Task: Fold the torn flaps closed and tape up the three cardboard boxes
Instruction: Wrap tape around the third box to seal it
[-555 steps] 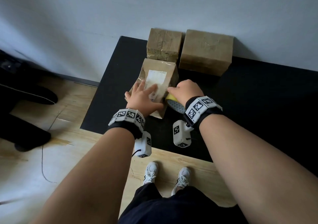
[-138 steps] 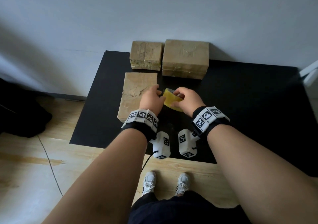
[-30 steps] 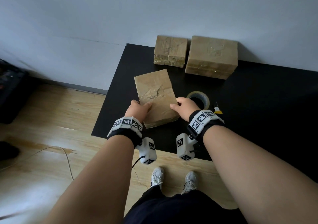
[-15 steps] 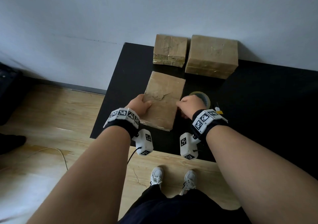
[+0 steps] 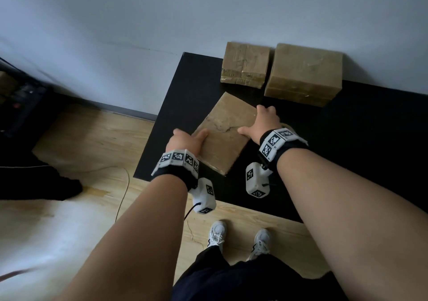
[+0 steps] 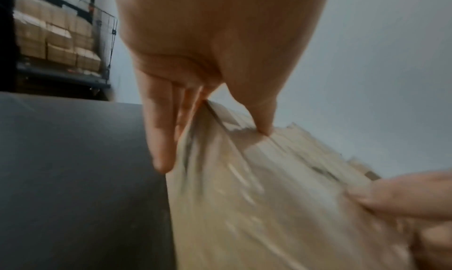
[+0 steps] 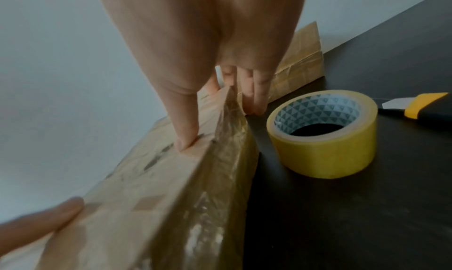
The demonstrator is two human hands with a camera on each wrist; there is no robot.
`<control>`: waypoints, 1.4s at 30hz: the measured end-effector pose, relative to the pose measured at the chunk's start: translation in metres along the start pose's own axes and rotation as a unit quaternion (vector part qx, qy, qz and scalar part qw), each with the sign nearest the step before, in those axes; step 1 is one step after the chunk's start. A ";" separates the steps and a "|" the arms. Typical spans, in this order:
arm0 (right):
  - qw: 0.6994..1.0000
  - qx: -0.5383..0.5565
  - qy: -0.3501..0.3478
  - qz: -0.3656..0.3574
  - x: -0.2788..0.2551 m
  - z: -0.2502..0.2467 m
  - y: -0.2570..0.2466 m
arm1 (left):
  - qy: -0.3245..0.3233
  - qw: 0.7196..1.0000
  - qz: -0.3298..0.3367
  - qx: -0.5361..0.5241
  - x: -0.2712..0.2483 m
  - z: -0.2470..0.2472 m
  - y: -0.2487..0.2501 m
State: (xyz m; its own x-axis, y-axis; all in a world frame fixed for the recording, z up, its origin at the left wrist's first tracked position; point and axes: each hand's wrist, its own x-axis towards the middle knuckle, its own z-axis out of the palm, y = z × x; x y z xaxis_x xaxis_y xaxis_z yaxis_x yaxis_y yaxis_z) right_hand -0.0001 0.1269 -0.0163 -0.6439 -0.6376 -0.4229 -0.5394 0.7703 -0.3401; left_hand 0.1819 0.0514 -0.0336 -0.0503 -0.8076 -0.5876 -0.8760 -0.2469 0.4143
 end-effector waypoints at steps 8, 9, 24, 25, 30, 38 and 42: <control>0.999 0.023 0.005 0.048 -0.017 0.018 -0.001 | 0.058 0.983 0.100 -0.141 0.005 -0.004 0.008; 0.998 0.031 -0.005 0.056 -0.019 0.021 -0.001 | 0.052 0.985 0.107 -0.127 0.005 -0.001 0.007; 0.980 0.159 0.010 0.120 -0.009 0.042 -0.029 | 0.096 0.971 0.150 0.156 0.006 0.027 -0.003; 0.980 0.160 0.007 0.118 -0.010 0.041 -0.028 | 0.091 0.974 0.155 0.141 0.006 0.025 -0.004; 0.975 0.185 -0.023 0.118 -0.010 0.033 -0.024 | 0.070 0.987 0.138 -0.044 0.004 0.013 -0.009; 0.966 0.219 -0.024 0.133 -0.026 0.014 -0.021 | 0.066 0.980 0.108 -0.152 0.003 -0.011 -0.001; 0.955 0.264 0.054 0.123 -0.033 -0.014 -0.016 | 0.084 0.958 0.159 -0.223 -0.010 -0.031 0.028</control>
State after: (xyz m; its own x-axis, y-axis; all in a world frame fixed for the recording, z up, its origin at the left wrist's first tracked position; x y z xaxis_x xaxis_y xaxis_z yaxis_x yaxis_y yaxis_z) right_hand 0.0221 0.1357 0.0143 -0.7832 -0.4121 -0.4656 -0.0339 0.7760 -0.6298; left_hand 0.1729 0.0362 0.0053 -0.1704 -0.9453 -0.2782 -0.5352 -0.1483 0.8316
